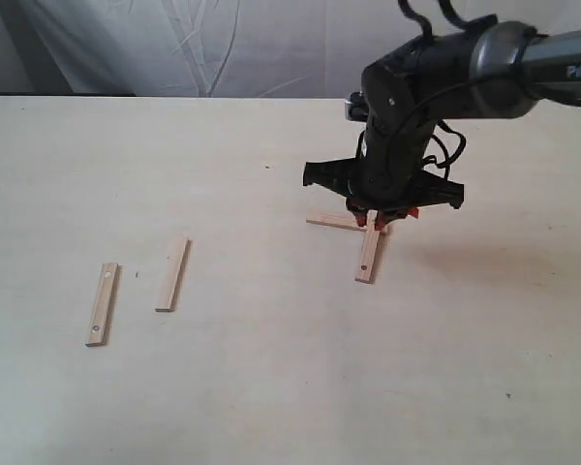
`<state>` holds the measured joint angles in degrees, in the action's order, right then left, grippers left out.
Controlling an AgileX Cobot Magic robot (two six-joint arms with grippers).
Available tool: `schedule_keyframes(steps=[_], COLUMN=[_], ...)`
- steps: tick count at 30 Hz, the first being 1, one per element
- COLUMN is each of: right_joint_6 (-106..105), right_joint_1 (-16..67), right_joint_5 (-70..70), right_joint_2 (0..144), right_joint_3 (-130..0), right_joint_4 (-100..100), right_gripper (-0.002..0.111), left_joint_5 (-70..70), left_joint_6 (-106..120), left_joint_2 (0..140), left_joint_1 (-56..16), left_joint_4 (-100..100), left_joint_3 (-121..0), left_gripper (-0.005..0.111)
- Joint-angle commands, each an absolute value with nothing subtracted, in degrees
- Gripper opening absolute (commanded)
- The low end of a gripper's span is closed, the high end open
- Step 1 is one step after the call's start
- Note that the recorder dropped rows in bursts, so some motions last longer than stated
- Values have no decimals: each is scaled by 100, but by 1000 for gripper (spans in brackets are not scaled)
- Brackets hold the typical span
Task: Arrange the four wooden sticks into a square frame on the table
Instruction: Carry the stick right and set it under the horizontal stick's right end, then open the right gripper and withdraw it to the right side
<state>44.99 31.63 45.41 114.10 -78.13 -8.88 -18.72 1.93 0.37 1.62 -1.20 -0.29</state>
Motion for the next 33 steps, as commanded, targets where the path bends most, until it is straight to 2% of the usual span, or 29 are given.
schedule_keyframes(steps=[1,5,10,14,27,33], right_joint_6=[3505,2783,985,865,865,865], right_joint_1=[2756,2371,1541,1115,1035,1035], right_joint_5=[4861,4907,4126,3798,3867,4334], right_joint_2=[11087,10589,9655,8947,7032,6407], right_joint_3=[-7803,-7321,-5917,-5065,-3818,-3801], right_joint_4=[0,404,2340,2308,1424,962], right_gripper=[0,0,0,0,0,0], left_joint_5=[-1798,-1798,-1798,-1798,-1773,-731], left_joint_6=[166,166,166,166,166,166], left_joint_2=[0,0,0,0,0,0], left_joint_1=[160,160,160,160,160,160], left_joint_4=[-118,-118,-118,-118,58,-529], left_joint_3=[0,0,0,0,0,0], left_gripper=[0,0,0,0,0,0])
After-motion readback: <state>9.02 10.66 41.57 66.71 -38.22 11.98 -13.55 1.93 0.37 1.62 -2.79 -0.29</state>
